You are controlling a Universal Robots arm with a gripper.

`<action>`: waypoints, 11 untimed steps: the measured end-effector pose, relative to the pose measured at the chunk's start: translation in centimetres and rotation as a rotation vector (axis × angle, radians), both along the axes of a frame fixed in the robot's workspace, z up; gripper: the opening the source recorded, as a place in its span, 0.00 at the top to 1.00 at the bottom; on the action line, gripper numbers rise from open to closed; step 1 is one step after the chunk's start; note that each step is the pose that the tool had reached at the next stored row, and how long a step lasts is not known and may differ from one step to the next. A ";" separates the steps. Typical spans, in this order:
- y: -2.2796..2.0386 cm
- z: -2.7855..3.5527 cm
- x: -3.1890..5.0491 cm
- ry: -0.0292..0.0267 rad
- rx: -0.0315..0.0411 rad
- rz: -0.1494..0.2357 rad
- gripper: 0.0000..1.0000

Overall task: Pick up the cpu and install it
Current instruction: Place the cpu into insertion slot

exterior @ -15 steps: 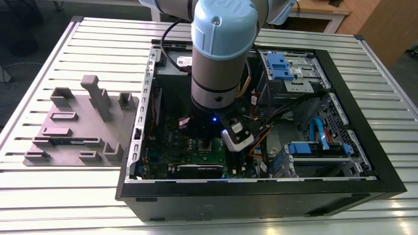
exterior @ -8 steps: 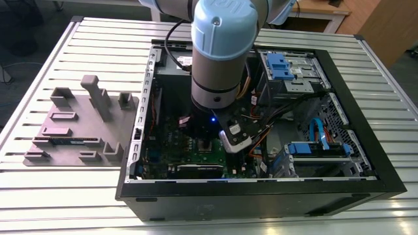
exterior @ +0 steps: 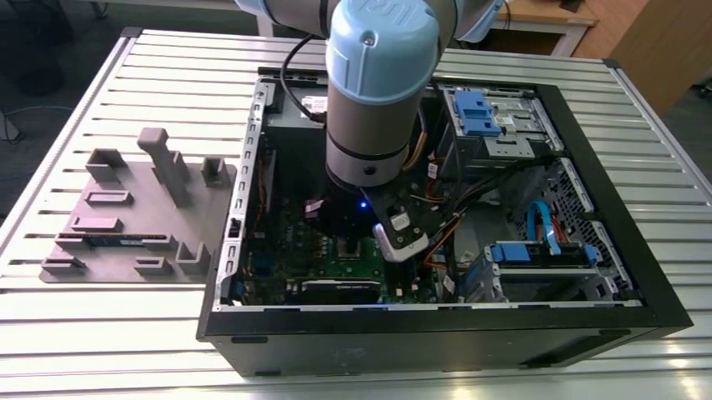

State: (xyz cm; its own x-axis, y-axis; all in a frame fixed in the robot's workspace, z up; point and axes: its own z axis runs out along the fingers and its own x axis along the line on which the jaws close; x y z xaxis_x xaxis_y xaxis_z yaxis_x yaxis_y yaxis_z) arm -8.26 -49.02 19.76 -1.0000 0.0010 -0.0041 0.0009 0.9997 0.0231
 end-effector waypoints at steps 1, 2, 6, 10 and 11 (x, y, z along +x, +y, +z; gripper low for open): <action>0.00 -0.08 0.00 -0.0001 0.0002 0.000 0.89; 0.00 -0.14 0.00 0.0000 0.0000 0.000 0.89; 0.00 -0.15 0.00 0.0001 -0.0003 0.000 0.89; 0.00 -0.23 -0.12 0.0000 -0.0001 0.000 0.89; 0.00 -0.22 -0.12 0.0000 -0.0002 0.000 0.89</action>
